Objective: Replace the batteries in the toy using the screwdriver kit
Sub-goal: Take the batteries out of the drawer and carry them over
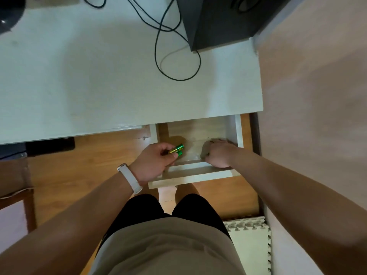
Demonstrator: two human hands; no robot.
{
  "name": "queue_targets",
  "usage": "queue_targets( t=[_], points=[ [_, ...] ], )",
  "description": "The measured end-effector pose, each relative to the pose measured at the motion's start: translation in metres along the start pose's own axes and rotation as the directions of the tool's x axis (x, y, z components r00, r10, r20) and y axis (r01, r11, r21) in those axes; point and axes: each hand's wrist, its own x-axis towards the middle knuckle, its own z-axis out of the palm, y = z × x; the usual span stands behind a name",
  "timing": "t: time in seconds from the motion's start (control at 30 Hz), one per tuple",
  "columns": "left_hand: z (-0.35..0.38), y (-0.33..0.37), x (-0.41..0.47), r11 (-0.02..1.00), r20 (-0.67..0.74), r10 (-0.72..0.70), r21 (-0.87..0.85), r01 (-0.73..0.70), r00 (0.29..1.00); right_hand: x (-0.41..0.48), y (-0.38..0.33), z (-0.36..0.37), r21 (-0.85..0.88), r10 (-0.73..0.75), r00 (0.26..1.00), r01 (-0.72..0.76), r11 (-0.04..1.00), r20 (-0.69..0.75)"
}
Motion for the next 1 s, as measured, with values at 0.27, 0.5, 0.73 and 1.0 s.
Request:
queue_targets(
  t=[0.27, 0.5, 0.73, 1.0],
  points=[
    [-0.003, 0.004, 0.000, 0.999, -0.030, 0.022, 0.033, -0.021, 0.999, 0.001, 0.009, 0.002, 0.150, -0.099, 0.995, 0.098, 0.984, -0.004],
    [-0.002, 0.016, -0.007, 0.998, -0.057, 0.032, 0.054, -0.029, 0.998, -0.018, 0.009, 0.008, 0.365, -0.085, 0.993, 0.111, 0.924, -0.087],
    [-0.006, 0.047, -0.023, 0.999, -0.114, 0.036, -0.015, -0.038, 0.993, -0.055, 0.003, 0.007, 0.647, -0.021, 0.967, 0.187, 0.740, -0.255],
    [-0.009, 0.083, -0.040, 0.978, -0.077, 0.149, -0.134, -0.158, 0.986, -0.115, -0.021, 0.002, 0.790, 0.193, 0.884, 0.259, 0.555, -0.425]
  ],
)
